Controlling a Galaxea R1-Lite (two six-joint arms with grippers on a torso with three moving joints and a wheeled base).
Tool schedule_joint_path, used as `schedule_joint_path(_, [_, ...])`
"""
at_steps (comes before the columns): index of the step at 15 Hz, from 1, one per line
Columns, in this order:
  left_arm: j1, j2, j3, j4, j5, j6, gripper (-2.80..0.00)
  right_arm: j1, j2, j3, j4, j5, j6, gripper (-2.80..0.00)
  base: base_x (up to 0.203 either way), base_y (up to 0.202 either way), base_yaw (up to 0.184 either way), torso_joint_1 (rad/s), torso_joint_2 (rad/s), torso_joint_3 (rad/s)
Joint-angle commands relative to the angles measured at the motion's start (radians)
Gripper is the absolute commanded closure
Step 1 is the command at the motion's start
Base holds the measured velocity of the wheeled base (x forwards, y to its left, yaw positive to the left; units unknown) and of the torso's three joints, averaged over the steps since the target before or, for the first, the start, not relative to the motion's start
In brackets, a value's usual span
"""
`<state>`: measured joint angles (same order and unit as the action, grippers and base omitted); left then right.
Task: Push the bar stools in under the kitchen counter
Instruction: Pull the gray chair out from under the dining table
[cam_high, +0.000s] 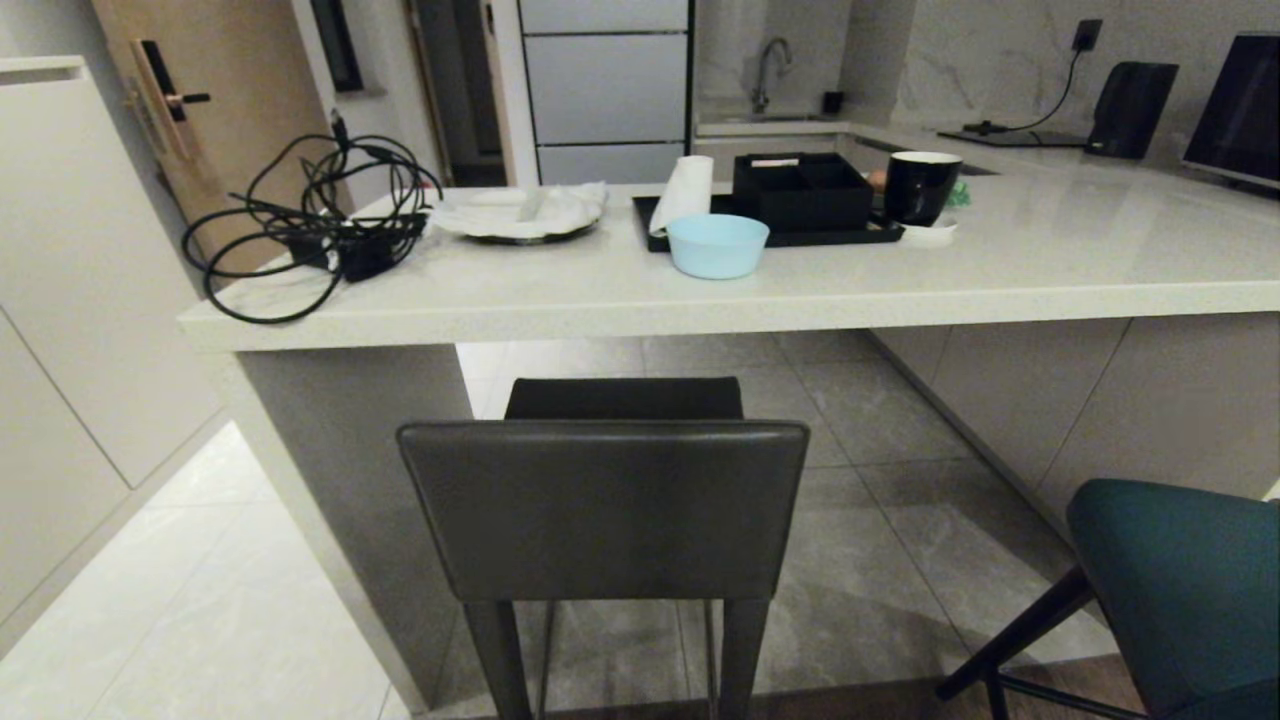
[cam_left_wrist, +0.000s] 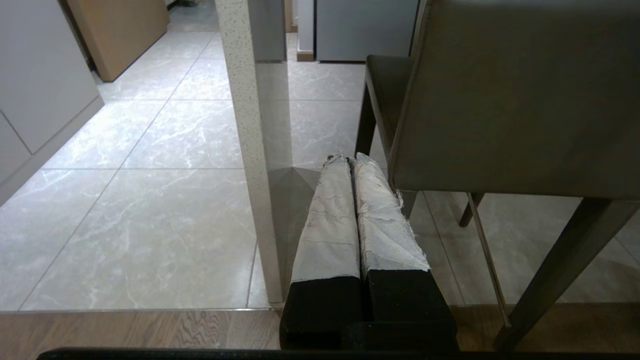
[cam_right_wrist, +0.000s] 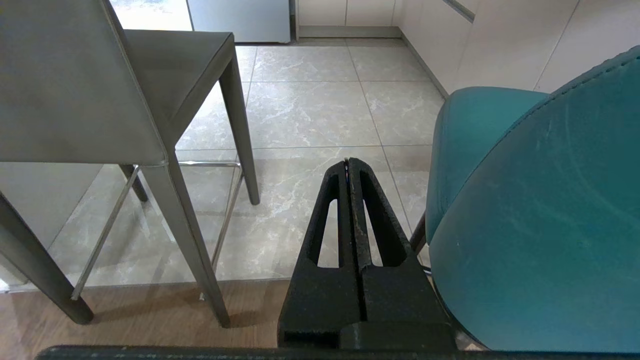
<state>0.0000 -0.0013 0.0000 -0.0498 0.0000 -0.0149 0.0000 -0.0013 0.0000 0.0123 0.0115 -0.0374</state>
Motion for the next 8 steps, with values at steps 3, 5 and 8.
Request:
schedule_joint_path(3, [0.0, 0.0, 0.017, 0.001, -0.001, 0.002, 0.0, 0.0, 0.0, -0.002, -0.007, 0.012, -0.015, 0.0, 0.0, 0.0, 0.0, 0.0, 0.0, 0.0])
schedule_joint_path(5, [0.0, 0.0, 0.012, 0.016, -0.003, 0.015, 0.0, 0.0, 0.023, -0.01, -0.006, 0.041, -0.084, 0.0, 0.0, 0.0, 0.0, 0.0, 0.0, 0.0])
schedule_joint_path(8, [-0.001, 0.0, 0.012, 0.013, -0.003, 0.01, 0.0, 0.0, -0.001, -0.006, -0.006, 0.039, -0.08, 0.0, 0.0, 0.0, 0.0, 0.0, 0.0, 0.0])
